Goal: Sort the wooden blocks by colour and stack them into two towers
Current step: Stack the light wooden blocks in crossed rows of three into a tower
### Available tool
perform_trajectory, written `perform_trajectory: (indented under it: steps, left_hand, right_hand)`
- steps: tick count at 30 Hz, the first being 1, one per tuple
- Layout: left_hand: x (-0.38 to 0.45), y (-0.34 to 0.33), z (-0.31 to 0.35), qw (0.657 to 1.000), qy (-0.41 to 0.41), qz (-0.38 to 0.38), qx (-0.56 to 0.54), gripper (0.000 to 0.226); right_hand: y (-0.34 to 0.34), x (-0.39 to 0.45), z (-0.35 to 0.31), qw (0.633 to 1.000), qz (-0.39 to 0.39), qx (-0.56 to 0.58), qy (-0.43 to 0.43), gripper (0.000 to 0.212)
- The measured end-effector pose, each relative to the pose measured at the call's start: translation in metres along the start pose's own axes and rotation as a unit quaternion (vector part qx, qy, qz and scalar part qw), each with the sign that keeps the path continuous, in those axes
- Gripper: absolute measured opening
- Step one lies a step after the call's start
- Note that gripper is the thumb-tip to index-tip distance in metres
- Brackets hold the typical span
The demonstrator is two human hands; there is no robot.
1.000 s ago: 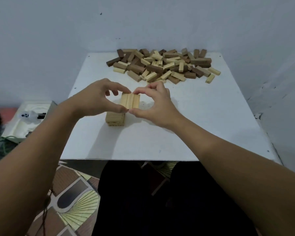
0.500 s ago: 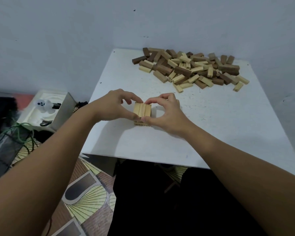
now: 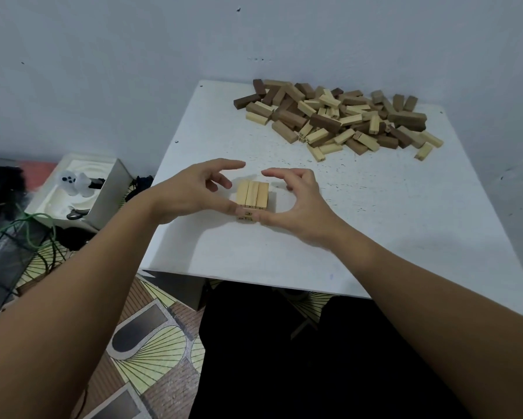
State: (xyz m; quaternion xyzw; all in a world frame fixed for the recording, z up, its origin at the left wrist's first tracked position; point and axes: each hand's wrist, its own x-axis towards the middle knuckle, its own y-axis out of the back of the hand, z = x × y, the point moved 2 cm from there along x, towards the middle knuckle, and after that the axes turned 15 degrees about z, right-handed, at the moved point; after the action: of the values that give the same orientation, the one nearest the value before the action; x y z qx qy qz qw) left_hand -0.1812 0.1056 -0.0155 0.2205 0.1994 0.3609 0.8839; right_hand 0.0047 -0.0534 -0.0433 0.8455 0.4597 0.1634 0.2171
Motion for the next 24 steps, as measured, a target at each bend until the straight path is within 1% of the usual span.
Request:
perform_trajectory:
  steps: [2, 5, 11, 16, 20, 24]
  left_hand:
    - [-0.002, 0.001, -0.005, 1.0, 0.011, -0.01, -0.021, 0.089]
    - [-0.002, 0.0, -0.007, 0.999, 0.01, -0.014, -0.04, 0.086]
    - [0.0, -0.001, -0.008, 0.999, 0.003, -0.014, -0.052, 0.075]
    - [0.002, -0.003, -0.01, 0.999, 0.0, -0.009, -0.047, 0.065]
    - [0.001, -0.004, -0.009, 0.999, 0.003, -0.008, -0.049, 0.07]
    - [0.001, -0.005, -0.008, 0.999, 0.005, -0.008, -0.053, 0.071]
  right_hand:
    - [0.001, -0.001, 0.003, 1.0, 0.0, 0.008, -0.005, 0.083]
    - [0.001, 0.001, 0.006, 1.0, 0.003, 0.009, -0.016, 0.083]
    - [-0.002, 0.004, 0.01, 1.0, 0.0, 0.011, -0.002, 0.067]
    - [-0.004, 0.005, 0.011, 1.0, -0.002, 0.02, -0.001, 0.06]
    - [-0.005, 0.007, 0.012, 1.0, 0.0, 0.02, -0.001, 0.059]
    - [-0.005, 0.007, 0.012, 1.0, 0.001, 0.022, -0.003, 0.058]
